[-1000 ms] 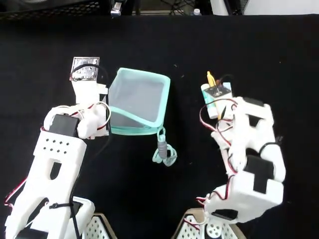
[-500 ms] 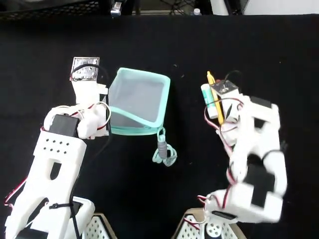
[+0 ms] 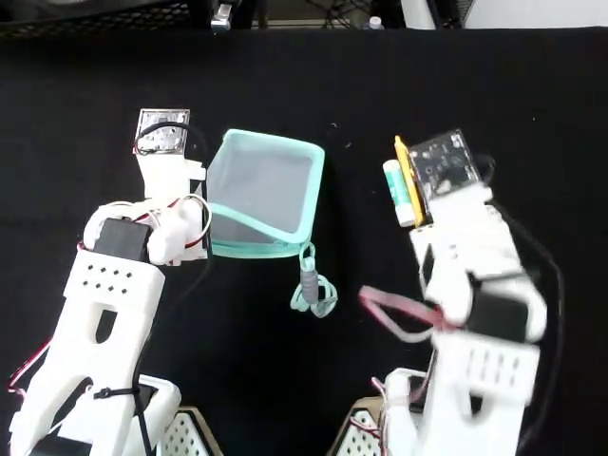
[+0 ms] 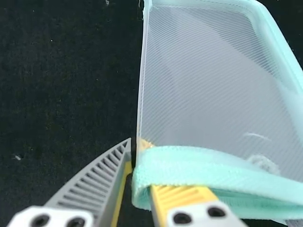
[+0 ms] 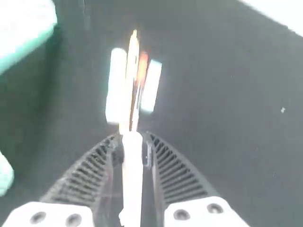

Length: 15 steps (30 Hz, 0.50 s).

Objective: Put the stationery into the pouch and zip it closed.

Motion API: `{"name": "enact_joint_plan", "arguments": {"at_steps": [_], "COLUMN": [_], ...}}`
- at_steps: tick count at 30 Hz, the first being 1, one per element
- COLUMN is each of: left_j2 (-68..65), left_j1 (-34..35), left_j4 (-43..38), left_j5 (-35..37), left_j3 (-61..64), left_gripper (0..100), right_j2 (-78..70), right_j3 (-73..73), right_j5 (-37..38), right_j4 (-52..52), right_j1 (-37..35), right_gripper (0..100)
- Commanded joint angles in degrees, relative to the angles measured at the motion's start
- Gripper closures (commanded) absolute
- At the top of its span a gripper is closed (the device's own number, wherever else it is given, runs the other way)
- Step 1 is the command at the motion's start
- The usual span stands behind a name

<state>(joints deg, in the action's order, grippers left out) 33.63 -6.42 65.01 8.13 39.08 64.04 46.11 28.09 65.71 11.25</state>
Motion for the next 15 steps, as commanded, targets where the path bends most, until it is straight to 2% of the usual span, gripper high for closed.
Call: {"name": "enact_joint_plan", "arguments": {"at_steps": [1, 3, 8, 12, 15], "left_j2": [-0.6, -0.5, -0.4, -0.3, -0.7], "left_j1": [1.0, 1.0, 1.0, 0.9, 1.0], "left_j4": [-0.1, -0.1, 0.0, 0.1, 5.4], "left_j5": [0.5, 0.6, 0.8, 0.8, 0.7], "left_j3": [0.5, 0.5, 0.3, -0.1, -5.8], "left_gripper": [97, 97, 97, 97, 97], "right_j2": [8.0, 9.8, 10.3, 10.2, 10.2], "right_j3": [-1.0, -1.0, -1.4, -4.4, -11.6], "right_j5": [-13.7, -19.0, -26.0, -27.1, -27.4], "right_j4": [-1.8, -3.8, -8.3, -10.7, -10.3], "right_j1": [-3.5, -5.8, -14.9, -19.6, -21.8], "right_gripper": [98.6, 98.5, 98.5, 98.5, 98.5]}}
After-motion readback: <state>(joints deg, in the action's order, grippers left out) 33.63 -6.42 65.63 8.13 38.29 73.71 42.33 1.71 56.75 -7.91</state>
